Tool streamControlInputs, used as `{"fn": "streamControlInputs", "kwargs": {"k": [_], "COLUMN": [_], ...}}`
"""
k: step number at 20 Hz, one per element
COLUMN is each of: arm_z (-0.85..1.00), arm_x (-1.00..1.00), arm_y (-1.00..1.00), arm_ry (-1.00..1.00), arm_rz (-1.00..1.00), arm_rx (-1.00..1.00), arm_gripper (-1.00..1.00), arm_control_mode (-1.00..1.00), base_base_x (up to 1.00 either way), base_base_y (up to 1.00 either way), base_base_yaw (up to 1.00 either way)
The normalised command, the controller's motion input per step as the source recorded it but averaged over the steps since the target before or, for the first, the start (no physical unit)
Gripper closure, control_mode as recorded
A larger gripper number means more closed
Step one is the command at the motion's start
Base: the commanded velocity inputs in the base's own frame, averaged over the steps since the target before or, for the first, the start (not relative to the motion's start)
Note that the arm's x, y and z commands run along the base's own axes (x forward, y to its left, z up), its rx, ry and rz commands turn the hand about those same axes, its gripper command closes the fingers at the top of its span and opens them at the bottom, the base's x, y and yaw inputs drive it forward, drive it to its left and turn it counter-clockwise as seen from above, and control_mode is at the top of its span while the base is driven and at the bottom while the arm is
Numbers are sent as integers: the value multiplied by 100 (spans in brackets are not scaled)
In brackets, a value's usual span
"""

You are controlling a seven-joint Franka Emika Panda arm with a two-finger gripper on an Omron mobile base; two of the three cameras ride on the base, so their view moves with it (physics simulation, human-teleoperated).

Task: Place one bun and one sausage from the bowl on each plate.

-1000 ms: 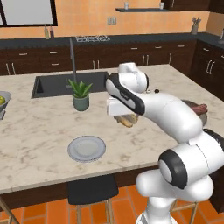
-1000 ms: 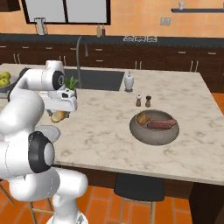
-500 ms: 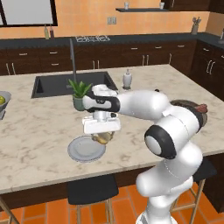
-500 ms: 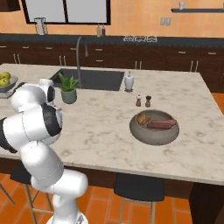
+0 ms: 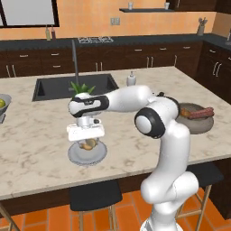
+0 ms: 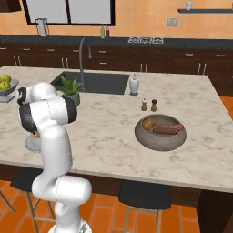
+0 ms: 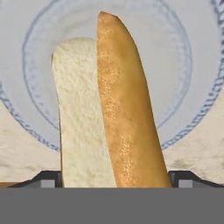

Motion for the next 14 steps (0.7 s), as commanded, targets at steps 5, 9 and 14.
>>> {"fn": "streamControlInputs", "kwargs": {"k": [5, 9, 14], "arm_z": [-44, -21, -13], "arm_x": [-34, -41, 5], "arm_y": [22, 0, -1], "arm_ry": [-30, -34, -31], "arm_rz": [0, 0, 0], "arm_rx": [-1, 1, 9], "arm_gripper": [100, 100, 100], "arm_control_mode": [-100, -100, -100], "base_base_x": [0, 0, 0], "base_base_y": [0, 0, 0], "base_base_yaw": [0, 0, 0]}}
